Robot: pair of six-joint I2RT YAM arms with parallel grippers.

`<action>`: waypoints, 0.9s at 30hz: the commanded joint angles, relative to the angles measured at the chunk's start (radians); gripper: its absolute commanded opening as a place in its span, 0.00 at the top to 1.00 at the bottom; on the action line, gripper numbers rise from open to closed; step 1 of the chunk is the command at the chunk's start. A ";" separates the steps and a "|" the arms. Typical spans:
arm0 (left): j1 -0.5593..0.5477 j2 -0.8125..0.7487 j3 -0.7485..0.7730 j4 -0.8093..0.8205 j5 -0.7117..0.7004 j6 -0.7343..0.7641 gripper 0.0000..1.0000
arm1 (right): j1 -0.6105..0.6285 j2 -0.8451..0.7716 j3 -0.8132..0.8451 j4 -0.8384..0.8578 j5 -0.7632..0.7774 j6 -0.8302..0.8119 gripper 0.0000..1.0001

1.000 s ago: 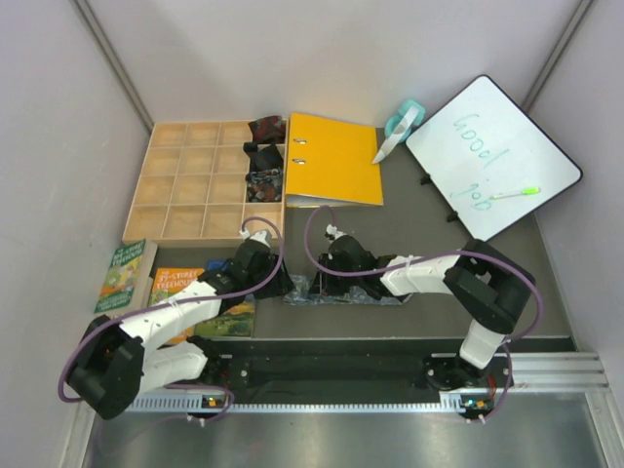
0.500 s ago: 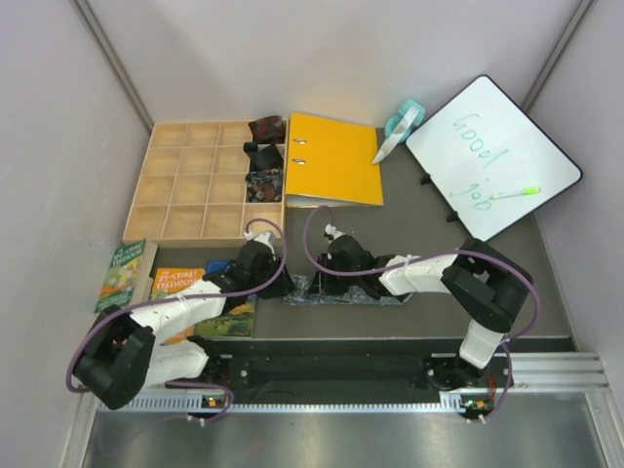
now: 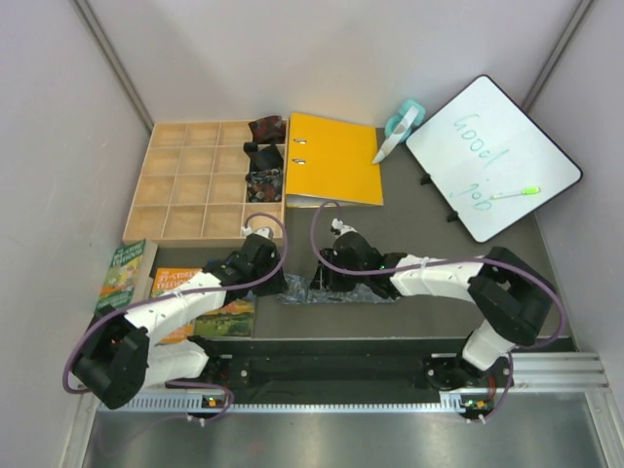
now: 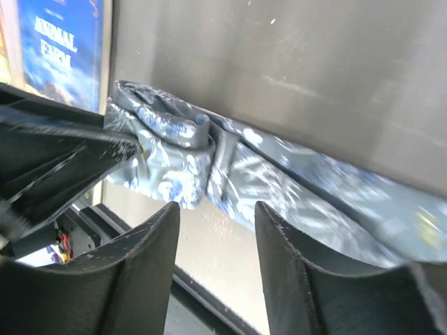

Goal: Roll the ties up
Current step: Roll the tie at the center of the board.

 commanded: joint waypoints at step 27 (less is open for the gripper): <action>-0.270 0.368 0.451 -0.483 -0.519 0.017 0.67 | -0.189 -0.620 -0.374 -0.093 0.342 -0.023 0.40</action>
